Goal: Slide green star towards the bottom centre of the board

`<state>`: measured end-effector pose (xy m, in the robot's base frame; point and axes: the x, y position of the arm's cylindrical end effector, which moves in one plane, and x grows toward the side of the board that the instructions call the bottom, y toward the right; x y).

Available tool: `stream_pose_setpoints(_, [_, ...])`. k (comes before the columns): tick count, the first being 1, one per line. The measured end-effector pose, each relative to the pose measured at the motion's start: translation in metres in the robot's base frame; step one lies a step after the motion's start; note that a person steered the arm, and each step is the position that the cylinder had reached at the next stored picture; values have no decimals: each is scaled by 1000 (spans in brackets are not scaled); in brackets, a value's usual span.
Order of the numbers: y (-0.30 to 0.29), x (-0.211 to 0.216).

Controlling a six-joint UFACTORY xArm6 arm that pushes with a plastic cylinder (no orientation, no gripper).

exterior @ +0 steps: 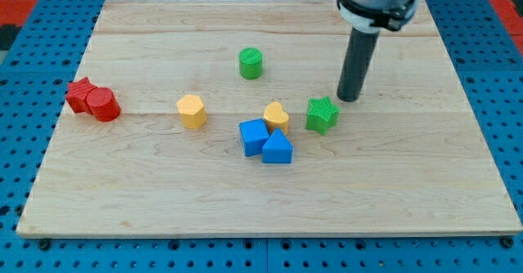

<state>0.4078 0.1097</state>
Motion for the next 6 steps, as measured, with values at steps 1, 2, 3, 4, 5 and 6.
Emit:
stream_pose_setpoints(1, [-34,35])
stream_pose_setpoints(2, [-35,106])
stream_pose_setpoints(3, [-34,130])
stream_pose_setpoints(4, [-41,126])
stream_pose_setpoints(5, [-70,112])
stream_pose_setpoints(6, [-83,107])
